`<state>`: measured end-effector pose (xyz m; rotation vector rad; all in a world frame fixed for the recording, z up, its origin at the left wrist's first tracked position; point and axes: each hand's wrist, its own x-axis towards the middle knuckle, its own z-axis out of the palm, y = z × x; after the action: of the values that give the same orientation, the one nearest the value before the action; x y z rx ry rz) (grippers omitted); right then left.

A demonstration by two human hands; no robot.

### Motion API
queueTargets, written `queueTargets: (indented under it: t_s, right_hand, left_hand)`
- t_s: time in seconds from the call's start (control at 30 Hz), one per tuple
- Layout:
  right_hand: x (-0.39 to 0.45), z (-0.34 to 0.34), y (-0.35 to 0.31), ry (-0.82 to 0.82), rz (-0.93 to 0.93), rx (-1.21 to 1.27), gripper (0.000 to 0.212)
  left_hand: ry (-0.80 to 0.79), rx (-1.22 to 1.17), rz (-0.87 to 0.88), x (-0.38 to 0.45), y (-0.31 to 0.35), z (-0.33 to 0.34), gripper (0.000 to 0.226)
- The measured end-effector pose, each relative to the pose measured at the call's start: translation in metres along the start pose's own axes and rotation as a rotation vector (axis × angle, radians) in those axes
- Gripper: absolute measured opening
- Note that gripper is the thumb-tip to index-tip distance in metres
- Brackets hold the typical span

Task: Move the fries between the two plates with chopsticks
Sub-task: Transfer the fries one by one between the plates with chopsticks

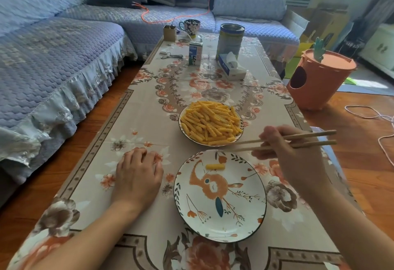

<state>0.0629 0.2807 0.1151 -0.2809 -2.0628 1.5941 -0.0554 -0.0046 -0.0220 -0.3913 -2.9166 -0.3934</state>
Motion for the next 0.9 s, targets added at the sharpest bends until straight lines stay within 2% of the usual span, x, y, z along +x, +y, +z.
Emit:
queueTargets:
  t_s: [0.07,0.2,0.47,0.67,0.9]
  right_hand:
    - [0.005,0.008,0.003,0.051,-0.036,0.034,0.026]
    - [0.016,0.031,0.02,0.035,-0.141,0.015,0.028]
    - [0.027,0.051,0.042,0.042,-0.264,-0.187,0.039]
    - [0.014,0.034,0.005,0.055,-0.112,-0.031,0.029]
    - [-0.001,0.012,0.005,-0.071,0.022,-0.199,0.026]
  left_hand:
    - [0.0,0.01,0.0,0.001,0.0,0.001,0.044]
    - [0.006,0.018,0.007,0.001,-0.001,0.001,0.044]
    - [0.017,0.021,0.014,0.002,-0.001,0.002,0.04]
    - [0.03,0.009,0.012,0.003,-0.001,0.001,0.039]
    - [0.017,0.014,0.016,0.002,-0.001,0.001,0.041]
